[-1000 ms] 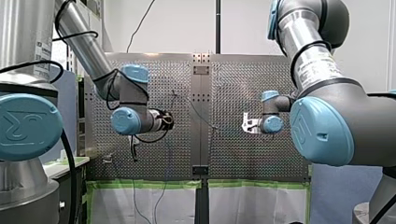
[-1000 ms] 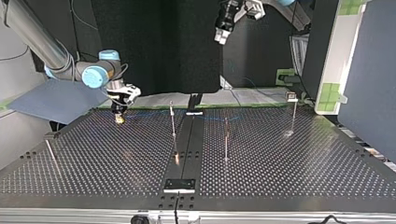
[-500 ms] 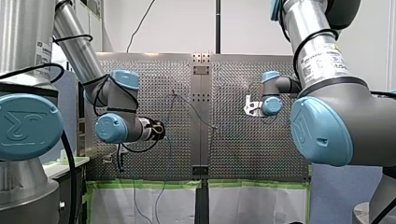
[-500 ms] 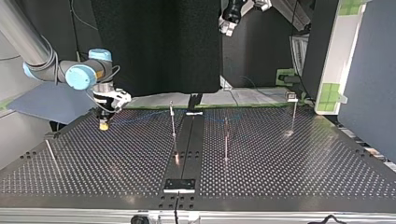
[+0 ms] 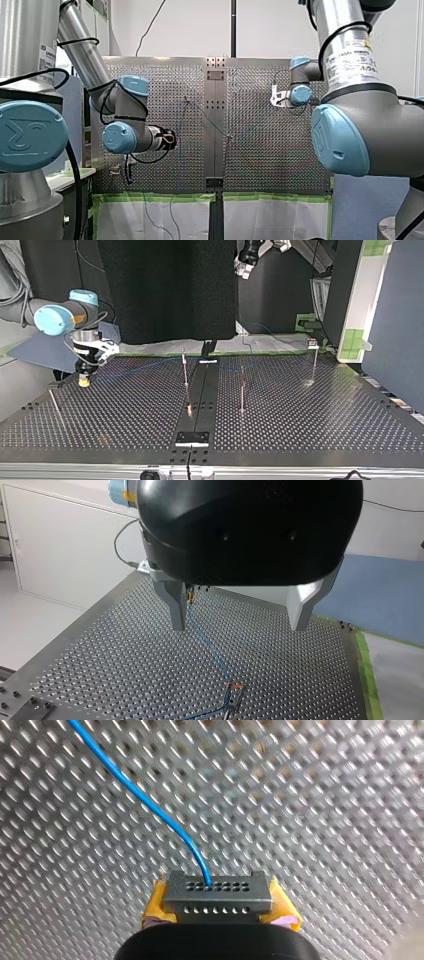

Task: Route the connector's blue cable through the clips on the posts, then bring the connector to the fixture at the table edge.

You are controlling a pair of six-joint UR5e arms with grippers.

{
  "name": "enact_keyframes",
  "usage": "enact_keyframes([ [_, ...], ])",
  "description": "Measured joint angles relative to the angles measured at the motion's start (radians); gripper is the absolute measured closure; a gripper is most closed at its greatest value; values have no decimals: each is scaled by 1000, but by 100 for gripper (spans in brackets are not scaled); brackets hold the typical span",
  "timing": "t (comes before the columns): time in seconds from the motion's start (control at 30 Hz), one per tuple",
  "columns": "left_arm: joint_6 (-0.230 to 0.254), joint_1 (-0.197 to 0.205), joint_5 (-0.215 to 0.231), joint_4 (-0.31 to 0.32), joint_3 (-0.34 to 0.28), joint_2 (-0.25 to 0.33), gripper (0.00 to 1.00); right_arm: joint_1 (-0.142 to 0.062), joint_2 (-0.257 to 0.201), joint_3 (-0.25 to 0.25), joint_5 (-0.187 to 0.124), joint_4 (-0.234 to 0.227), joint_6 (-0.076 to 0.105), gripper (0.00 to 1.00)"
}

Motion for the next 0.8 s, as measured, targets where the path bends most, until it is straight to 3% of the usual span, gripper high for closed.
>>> enact_keyframes([
  [0.1, 0, 1, -1, 4, 0, 0, 0, -24, -25, 0, -6, 23, -21, 100],
  [0.23, 0, 2, -10, 8, 4, 0, 0, -60, -60, 0, -28, 51, -35, 100],
  [0.37, -1, 2, -29, 8, 9, 0, 0, -100, -90, 4, -67, 48, -35, 100],
  [0.5, -1, 2, -41, 8, 12, 0, 0, -132, -91, 9, -103, 36, -37, 100],
  [0.8, 2, 2, -58, 6, 14, 0, 0, -173, -65, 36, -179, -7, -25, 100],
])
